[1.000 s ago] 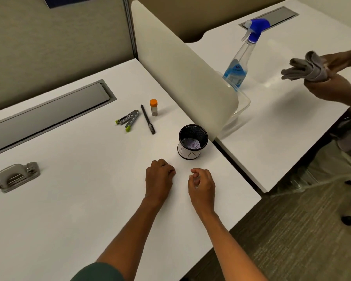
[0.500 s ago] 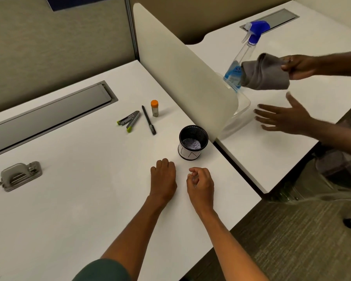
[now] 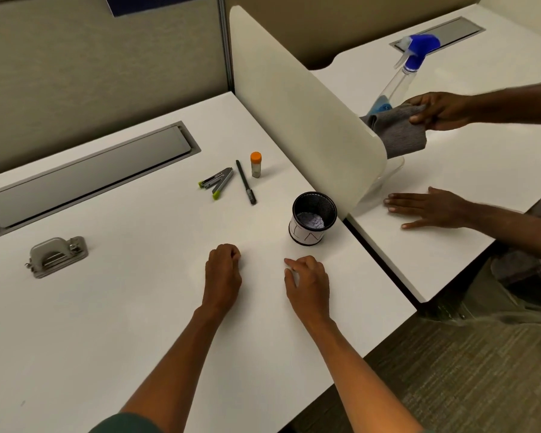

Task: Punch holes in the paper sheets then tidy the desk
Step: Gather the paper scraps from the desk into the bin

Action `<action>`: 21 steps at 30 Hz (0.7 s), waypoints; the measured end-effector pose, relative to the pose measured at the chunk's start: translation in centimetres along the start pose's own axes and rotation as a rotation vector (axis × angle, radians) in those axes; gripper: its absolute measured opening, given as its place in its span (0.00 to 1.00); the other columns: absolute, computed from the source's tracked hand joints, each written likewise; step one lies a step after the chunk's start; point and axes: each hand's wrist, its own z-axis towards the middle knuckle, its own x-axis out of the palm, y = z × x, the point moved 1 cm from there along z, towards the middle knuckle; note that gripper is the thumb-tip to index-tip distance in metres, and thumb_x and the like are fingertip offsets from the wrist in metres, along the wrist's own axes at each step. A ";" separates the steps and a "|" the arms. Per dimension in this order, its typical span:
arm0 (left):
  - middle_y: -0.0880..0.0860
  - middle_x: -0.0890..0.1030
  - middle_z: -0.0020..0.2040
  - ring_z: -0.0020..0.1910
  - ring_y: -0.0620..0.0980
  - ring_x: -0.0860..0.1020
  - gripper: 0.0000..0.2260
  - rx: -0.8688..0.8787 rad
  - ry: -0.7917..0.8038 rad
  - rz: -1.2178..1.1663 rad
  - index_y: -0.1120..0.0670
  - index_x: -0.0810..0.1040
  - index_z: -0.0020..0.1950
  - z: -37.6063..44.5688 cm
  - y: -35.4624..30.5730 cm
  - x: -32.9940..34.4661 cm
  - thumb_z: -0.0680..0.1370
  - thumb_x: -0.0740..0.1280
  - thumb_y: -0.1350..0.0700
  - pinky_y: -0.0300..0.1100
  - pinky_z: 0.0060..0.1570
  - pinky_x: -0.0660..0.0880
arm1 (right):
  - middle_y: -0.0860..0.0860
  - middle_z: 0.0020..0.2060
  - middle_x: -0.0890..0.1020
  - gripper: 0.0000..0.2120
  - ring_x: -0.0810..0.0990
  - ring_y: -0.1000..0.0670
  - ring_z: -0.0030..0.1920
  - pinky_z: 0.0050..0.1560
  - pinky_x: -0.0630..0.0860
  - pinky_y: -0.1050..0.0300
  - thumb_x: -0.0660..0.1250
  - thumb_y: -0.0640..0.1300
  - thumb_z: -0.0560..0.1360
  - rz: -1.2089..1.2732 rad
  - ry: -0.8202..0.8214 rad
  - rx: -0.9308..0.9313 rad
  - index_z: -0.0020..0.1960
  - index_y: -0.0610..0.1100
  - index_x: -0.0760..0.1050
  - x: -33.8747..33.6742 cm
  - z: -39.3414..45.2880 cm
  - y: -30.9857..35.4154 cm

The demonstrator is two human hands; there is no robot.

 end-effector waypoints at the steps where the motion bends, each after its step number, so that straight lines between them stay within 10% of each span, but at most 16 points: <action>1: 0.50 0.73 0.41 0.42 0.52 0.69 0.08 -0.008 -0.008 -0.017 0.55 0.69 0.43 -0.1 0.1 0.0 0.79 0.57 0.66 0.50 0.43 0.69 | 0.49 0.47 0.78 0.12 0.75 0.46 0.47 0.48 0.75 0.49 0.67 0.40 0.75 -0.018 0.006 -0.008 0.57 0.46 0.81 0.1 -0.1 0.1; 12: 0.51 0.73 0.42 0.42 0.53 0.70 0.09 0.083 -0.021 -0.188 0.56 0.69 0.44 1.5 -4.6 -0.6 0.79 0.56 0.67 0.46 0.43 0.68 | 0.49 0.49 0.78 0.10 0.77 0.49 0.50 0.48 0.79 0.51 0.66 0.39 0.77 0.178 -0.064 0.075 0.57 0.42 0.80 -0.5 0.2 1.0; 21: 0.54 0.74 0.49 0.49 0.53 0.70 0.04 0.328 0.052 -0.128 0.57 0.75 0.49 5.7 -11.6 -0.2 0.81 0.61 0.61 0.47 0.50 0.68 | 0.46 0.49 0.77 0.14 0.74 0.46 0.47 0.44 0.77 0.55 0.64 0.47 0.78 -0.259 0.145 -0.137 0.62 0.45 0.78 -0.6 -0.1 1.5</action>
